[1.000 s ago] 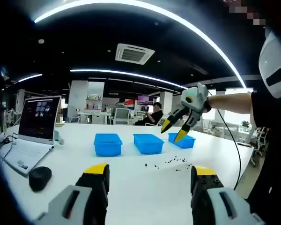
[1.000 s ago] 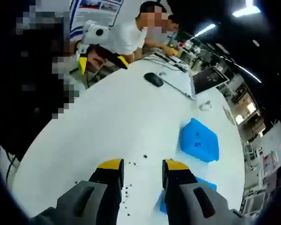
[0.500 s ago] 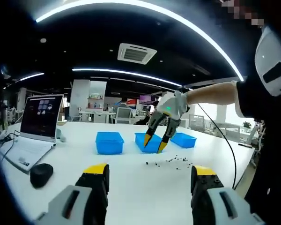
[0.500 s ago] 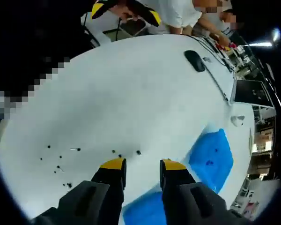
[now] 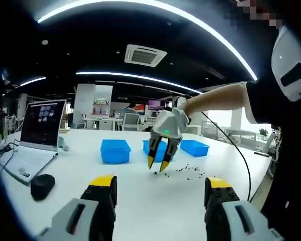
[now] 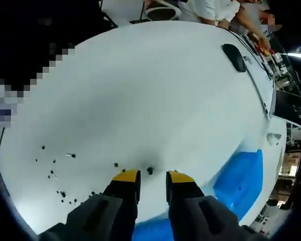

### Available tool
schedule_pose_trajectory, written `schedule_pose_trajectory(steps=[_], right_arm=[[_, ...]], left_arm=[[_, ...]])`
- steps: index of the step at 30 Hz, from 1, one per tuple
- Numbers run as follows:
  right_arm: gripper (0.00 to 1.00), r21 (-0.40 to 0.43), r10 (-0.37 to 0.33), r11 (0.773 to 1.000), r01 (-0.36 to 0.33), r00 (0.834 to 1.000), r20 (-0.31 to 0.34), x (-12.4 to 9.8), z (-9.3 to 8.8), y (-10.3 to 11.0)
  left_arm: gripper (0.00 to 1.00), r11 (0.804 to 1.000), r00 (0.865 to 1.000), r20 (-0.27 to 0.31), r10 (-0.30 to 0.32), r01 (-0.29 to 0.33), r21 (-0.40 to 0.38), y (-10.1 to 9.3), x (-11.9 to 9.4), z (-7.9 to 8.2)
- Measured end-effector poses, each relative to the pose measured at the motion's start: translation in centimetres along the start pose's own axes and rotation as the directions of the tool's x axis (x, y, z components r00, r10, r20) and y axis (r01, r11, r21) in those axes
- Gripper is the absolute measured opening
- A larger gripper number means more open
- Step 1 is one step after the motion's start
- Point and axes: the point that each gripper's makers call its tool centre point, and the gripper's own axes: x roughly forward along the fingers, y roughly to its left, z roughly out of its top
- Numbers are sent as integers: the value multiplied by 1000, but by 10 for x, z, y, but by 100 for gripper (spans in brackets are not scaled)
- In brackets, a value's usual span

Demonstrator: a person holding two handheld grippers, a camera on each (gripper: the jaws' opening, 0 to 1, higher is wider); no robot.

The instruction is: Pick up the resistors one by one and place each resistor into its matching bin, sorting the parts by color and model until every resistor is separated into the correct bin for its type

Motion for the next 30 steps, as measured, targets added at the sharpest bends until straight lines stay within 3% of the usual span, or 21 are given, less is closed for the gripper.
schedule_pose_trajectory(steps=[6, 10, 19, 22, 26, 28, 30], right_arm=[[16, -6, 32, 999, -32, 999, 5, 6, 1, 4], [8, 50, 75, 996, -75, 997, -1, 7, -5, 5], [7, 96, 64, 993, -65, 998, 14, 4, -4, 6], [6, 127, 20, 992, -23, 999, 30, -11, 0, 5], [6, 243, -125, 966, 93, 985, 117, -45, 14, 5], [6, 311, -182, 941, 131, 973, 140, -60, 17, 10], [6, 415, -262, 894, 166, 947, 186, -79, 24, 18]], left_arm=[[72, 1000, 1000, 2, 0, 0, -10, 0, -1, 0], [72, 1000, 1000, -1, -3, 3, -6, 0, 0, 0], [72, 1000, 1000, 8, -12, 12, -5, -2, 0, 3], [72, 1000, 1000, 14, -18, 18, -4, -3, 1, 5], [72, 999, 999, 22, -32, 32, 1, -6, 6, 9], [72, 999, 999, 28, -43, 43, 4, -8, 9, 12], [72, 999, 998, 28, -53, 53, 10, -9, 11, 14]])
